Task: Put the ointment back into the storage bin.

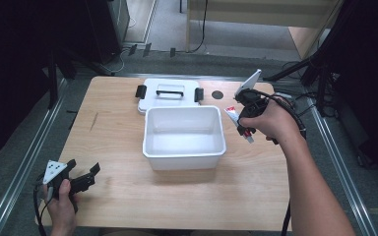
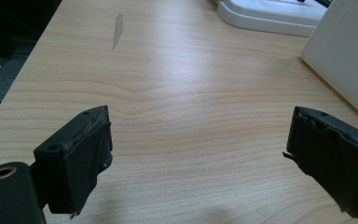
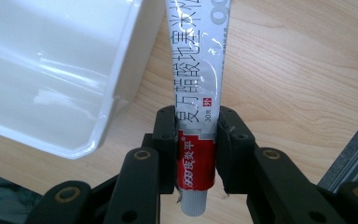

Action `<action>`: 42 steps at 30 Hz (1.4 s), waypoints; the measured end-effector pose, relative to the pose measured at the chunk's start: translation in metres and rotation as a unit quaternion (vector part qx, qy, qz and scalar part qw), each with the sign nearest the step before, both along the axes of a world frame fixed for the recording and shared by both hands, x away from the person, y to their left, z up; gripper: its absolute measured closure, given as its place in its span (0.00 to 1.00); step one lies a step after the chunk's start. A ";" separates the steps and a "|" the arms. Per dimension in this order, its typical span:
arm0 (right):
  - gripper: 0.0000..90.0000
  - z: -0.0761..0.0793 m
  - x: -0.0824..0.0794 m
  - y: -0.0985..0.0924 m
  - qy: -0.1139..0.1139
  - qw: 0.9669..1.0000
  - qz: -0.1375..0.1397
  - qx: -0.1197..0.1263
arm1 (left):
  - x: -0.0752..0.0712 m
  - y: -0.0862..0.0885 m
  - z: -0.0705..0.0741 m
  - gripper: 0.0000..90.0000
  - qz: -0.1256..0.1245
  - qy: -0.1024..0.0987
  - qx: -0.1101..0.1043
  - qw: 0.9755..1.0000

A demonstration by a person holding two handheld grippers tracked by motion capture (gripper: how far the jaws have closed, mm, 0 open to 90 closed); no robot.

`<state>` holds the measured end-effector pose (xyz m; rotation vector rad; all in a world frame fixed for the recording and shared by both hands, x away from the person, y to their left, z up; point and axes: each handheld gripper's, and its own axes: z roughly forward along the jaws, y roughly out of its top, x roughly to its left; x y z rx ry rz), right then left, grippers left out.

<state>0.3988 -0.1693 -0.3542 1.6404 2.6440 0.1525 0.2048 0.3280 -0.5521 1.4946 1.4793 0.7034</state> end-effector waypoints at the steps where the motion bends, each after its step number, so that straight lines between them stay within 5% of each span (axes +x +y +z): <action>1: 0.81 0.001 0.000 0.001 -0.002 1.000 0.002 0.002 | 0.000 0.000 0.000 0.08 0.000 0.000 0.000 1.000; 24: 0.81 0.007 -0.002 0.044 -0.012 0.998 0.059 0.016 | 0.000 0.000 0.000 0.08 0.000 0.001 -0.001 1.000; 42: 0.81 -0.004 -0.008 0.079 -0.020 0.988 0.152 0.026 | 0.001 0.000 0.000 0.08 -0.001 0.002 -0.002 1.000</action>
